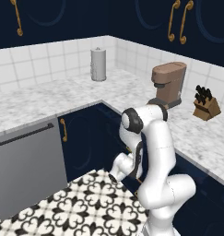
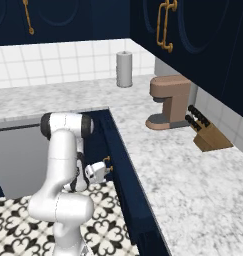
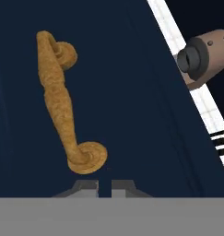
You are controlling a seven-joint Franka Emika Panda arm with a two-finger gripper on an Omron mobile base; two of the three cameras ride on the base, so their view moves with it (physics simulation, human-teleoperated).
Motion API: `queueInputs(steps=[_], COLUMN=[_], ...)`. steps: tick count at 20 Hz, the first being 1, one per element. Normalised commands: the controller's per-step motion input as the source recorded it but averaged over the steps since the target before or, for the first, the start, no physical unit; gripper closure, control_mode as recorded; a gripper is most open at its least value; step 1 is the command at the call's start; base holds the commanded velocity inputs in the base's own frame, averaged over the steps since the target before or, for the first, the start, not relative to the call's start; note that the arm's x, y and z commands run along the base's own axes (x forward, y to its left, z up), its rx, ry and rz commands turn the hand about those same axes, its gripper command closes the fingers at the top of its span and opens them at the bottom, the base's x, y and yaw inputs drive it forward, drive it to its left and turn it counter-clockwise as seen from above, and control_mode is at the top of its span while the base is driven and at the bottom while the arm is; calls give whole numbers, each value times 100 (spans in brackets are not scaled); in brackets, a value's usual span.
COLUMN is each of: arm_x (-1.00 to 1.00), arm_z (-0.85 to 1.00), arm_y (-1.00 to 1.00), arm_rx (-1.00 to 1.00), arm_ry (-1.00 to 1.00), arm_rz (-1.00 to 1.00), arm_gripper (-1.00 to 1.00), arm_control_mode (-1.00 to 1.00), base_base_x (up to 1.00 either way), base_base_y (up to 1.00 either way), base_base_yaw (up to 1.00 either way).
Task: Take a straw from the drawer in front and place it inside the glass cup on the dining counter.
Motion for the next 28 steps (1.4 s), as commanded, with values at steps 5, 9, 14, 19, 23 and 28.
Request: queueInputs(steps=[5, 9, 14, 19, 23, 28], arm_x=[-41, -46, -43, -25, 0, 0], arm_z=[3, 9, 54, 100, 100, 100], arm_y=[65, 64, 17, 22, 49, 43], arm_rx=[0, 0, 2, 7, 5, 7], arm_ry=[-13, -19, -25, -33, -51, -49], arm_rz=[0, 0, -5, -10, -10, -15], arm_gripper=[100, 100, 100, -100, -100, -100], arm_control_mode=[-100, -100, -100, -100, -100, -100], base_base_x=[0, 0, 0, 0, 0, 0], base_base_y=[0, 0, 0, 0, 0, 0], base_base_yaw=[0, 0, 0, 0, 0, 0])
